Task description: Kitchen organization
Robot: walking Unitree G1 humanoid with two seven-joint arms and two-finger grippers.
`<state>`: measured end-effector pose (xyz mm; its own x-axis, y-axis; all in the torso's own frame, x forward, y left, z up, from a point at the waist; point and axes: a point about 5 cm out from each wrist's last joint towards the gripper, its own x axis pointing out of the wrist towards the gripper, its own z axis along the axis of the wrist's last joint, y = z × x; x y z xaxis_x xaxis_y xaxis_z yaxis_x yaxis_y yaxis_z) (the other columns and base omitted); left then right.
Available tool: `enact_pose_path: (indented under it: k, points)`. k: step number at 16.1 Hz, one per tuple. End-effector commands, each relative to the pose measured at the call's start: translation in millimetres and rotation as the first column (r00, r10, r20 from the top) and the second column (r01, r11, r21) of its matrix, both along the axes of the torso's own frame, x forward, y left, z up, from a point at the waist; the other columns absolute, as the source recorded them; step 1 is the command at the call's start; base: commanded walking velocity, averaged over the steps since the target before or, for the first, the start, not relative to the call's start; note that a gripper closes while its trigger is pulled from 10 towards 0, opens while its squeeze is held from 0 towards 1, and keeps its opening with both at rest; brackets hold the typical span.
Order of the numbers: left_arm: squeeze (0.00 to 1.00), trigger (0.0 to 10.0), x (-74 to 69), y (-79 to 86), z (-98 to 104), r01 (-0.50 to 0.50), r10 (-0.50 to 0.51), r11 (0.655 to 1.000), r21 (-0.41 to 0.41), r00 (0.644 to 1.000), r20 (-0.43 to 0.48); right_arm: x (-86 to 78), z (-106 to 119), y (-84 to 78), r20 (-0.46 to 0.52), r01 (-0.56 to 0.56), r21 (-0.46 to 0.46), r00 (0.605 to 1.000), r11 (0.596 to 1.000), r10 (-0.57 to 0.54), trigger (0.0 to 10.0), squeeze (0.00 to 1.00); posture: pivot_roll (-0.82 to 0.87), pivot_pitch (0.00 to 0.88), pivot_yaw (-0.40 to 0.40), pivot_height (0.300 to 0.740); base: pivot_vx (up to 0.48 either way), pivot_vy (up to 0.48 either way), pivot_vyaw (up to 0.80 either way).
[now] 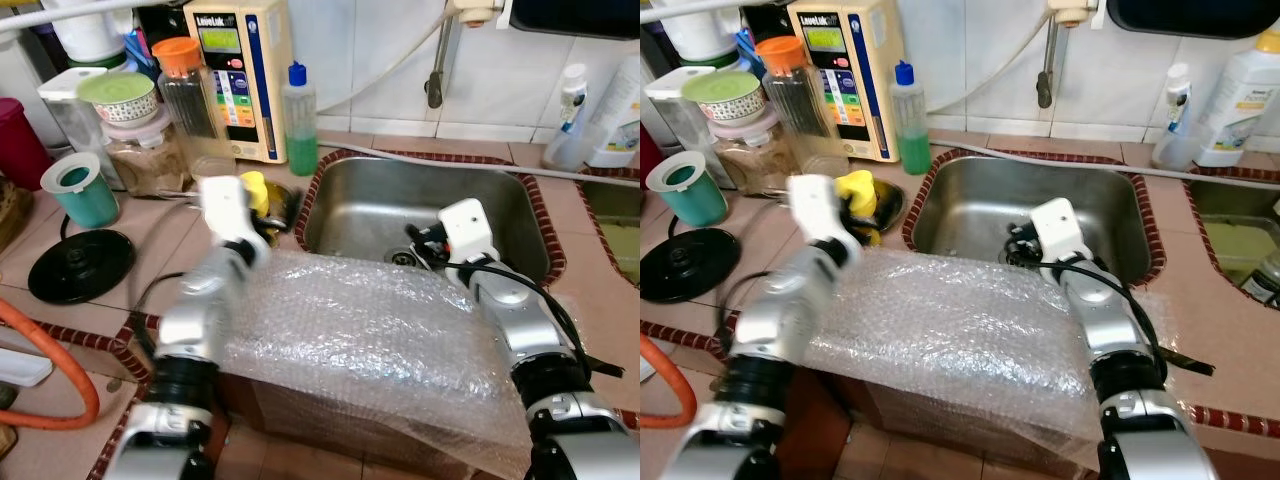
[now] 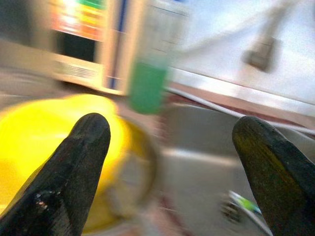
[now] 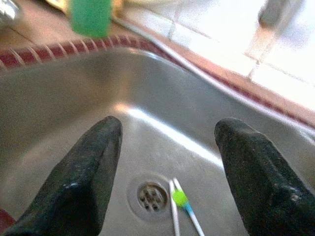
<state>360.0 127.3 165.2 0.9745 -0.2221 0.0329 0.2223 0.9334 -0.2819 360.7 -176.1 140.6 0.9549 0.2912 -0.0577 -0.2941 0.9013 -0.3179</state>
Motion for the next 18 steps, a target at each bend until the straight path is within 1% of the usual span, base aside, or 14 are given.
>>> enact_pose_path:
  k: [1,2,3,4,5,6,8,9,10,11,12,13,16,18]
  points:
    - [1.0,10.0,3.7,11.5,-2,-0.078,0.078,0.997,-0.003,0.997,-0.02,-3.9,9,10.1,0.029,-0.051,0.046,0.998,0.998,0.05,10.0,1.0,-0.07,0.0,0.083,0.74,0.0,0.0,0.0]
    - [1.0,10.0,6.6,20.0,-3,-0.125,0.125,0.992,-0.011,0.992,-0.036,-13.0,18,20.3,0.082,-0.122,0.063,0.99,0.99,0.117,10.0,1.0,-0.07,0.0,0.084,0.74,0.0,0.0,0.0]
    - [1.0,10.0,7.5,23.6,-3,-0.148,0.147,0.988,-0.034,0.988,-0.041,-18.4,23,24.5,0.12,-0.155,0.023,0.981,0.988,0.151,10.0,1.0,-0.07,0.0,0.082,0.74,0.0,0.0,0.0]
    - [1.0,10.0,8.9,30.2,-3,-0.186,0.183,0.981,-0.061,0.982,-0.048,-24.8,29,29.7,0.149,-0.176,0.031,0.974,0.984,0.17,10.0,1.0,-0.08,0.0,0.084,0.74,0.0,0.0,0.0]
    - [1.0,10.0,10.6,36.3,-4,-0.227,0.222,0.971,-0.08,0.973,-0.062,-32.5,35,36.1,0.163,-0.206,0.053,0.967,0.977,0.195,10.0,1.0,-0.08,0.0,0.085,0.74,0.0,0.0,0.0]
    - [1.0,10.0,11.9,39.6,-7,-0.252,0.245,0.963,-0.093,0.966,-0.088,-41.7,36,44.0,0.158,-0.251,0.04,0.957,0.967,0.242,10.0,1.0,-0.08,0.0,0.087,0.74,0.0,0.0,0.0]
    - [1.0,10.0,15.5,39.6,-6,-0.257,0.248,0.962,-0.097,0.964,-0.097,-53.1,33,49.9,0.139,-0.293,0.032,0.948,0.956,0.286,10.0,1.0,-0.08,0.0,0.091,0.74,0.0,0.0,0.0]
    - [1.0,10.0,18.0,40.2,-3,-0.265,0.255,0.958,-0.106,0.962,-0.1,-56.9,33,50.9,0.133,-0.304,0.038,0.946,0.952,0.297,10.0,0.69,-0.09,0.0,0.093,0.74,0.0,0.0,0.0]
    - [1.0,10.0,20.1,42.2,-3,-0.283,0.271,0.953,-0.105,0.956,-0.115,-59.5,32,51.8,0.122,-0.316,0.041,0.943,0.948,0.309,10.0,0.0,-0.09,0.0,0.095,0.74,0.0,0.0,0.0]
    - [1.0,10.0,21.4,43.5,-3,-0.293,0.28,0.951,-0.099,0.952,-0.126,-61.7,31,52.8,0.116,-0.33,0.046,0.939,0.943,0.323,10.0,0.0,-0.09,0.0,0.097,0.74,0.0,0.0,0.0]
    - [0.57,10.0,23.5,45.1,-5,-0.308,0.292,0.947,-0.09,0.944,-0.155,-64.9,32,54.4,0.114,-0.352,0.051,0.932,0.935,0.344,10.0,0.0,-0.09,0.0,0.097,0.74,0.0,0.0,0.0]
    - [0.0,10.0,26.3,45.0,-6,-0.321,0.301,0.944,-0.078,0.933,-0.198,-68.2,33,56.0,0.106,-0.363,0.043,0.928,0.931,0.357,10.0,0.0,-0.09,0.0,0.097,0.74,0.0,0.0,0.0]
    - [0.0,10.0,31.1,48.7,-4,-0.369,0.34,0.925,-0.089,0.91,-0.239,-73.7,34,57.8,0.092,-0.37,0.035,0.926,0.929,0.365,10.0,0.0,-0.09,0.0,0.102,0.74,0.0,0.0,0.0]
    - [0.0,10.0,32.5,50.9,-3,-0.372,0.342,0.923,-0.094,0.909,-0.237,-75.2,33,58.0,0.088,-0.371,0.029,0.926,0.928,0.367,10.0,0.0,-0.1,0.0,0.105,0.74,0.0,0.0,0.0]
